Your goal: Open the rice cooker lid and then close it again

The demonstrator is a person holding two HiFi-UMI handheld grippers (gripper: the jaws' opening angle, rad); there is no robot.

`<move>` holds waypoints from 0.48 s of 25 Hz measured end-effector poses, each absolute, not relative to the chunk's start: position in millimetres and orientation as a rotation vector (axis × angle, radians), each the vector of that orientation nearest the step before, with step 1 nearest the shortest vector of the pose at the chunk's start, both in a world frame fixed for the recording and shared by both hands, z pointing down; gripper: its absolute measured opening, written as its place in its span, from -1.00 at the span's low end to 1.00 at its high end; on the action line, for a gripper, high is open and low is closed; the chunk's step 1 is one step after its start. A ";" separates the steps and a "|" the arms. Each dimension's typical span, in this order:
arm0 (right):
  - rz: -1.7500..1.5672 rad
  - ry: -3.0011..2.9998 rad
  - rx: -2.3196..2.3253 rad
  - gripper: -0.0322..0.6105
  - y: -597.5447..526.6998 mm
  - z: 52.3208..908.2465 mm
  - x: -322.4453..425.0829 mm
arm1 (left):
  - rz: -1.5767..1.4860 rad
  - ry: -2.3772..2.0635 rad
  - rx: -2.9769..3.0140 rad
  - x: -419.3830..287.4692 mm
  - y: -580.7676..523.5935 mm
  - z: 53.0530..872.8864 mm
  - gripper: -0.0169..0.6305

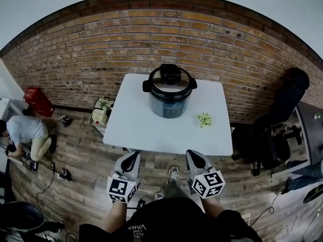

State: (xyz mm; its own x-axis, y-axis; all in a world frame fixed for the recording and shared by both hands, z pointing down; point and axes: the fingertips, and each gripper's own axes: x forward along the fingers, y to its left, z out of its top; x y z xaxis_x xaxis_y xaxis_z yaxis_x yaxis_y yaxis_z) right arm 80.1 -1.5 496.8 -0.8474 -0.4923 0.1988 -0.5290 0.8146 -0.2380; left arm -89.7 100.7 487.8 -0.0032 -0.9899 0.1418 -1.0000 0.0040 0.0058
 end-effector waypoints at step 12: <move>0.416 -2.873 0.798 -0.89 2.0 495.2 69.5 | 0.122 -2.145 2.146 -95.1 106.5 489.8 -0.94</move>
